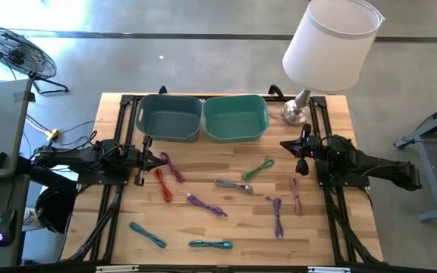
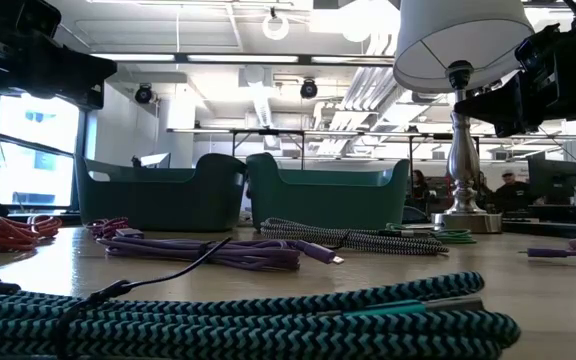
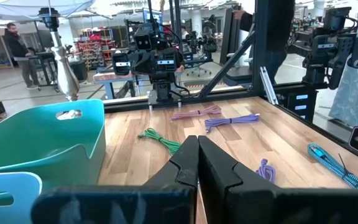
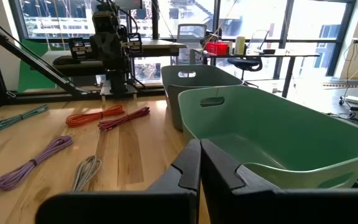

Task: Pick & Place USB Port

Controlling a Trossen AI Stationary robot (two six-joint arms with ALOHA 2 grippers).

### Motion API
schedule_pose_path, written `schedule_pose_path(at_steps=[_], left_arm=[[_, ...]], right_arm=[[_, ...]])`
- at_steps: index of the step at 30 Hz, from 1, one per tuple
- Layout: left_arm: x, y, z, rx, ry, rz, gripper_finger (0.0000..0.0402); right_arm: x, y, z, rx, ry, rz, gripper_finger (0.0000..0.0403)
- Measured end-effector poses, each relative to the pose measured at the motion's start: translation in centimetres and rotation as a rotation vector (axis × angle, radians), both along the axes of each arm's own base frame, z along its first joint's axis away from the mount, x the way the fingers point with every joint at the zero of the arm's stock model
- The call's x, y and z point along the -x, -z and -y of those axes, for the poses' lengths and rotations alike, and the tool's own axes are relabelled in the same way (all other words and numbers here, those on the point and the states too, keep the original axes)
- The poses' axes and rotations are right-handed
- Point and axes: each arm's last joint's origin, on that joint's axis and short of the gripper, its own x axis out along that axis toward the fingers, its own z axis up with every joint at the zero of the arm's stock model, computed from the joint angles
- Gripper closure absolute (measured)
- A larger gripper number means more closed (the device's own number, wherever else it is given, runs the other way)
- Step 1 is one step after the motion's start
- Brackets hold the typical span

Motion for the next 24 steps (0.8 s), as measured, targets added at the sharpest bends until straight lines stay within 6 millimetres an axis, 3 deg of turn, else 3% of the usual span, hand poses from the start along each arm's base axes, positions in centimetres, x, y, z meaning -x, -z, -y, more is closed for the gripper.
schedule_pose_path(at_steps=[15,19,24], left_arm=[[0.0,0.0,-0.2,0.017,-0.057,0.003,0.0401],[0.0,-0.1,-0.5,0.02,-0.158,0.005,0.0401],[0.0,0.0,-0.5,-0.008,-0.167,0.004,0.0401]], right_arm=[[0.0,-0.6,0.2,0.002,0.062,0.06,0.0402],[0.1,-1.3,0.1,-0.172,0.02,0.187,0.0402],[0.0,-1.3,0.0,-0.228,-0.013,0.196,0.0402]])
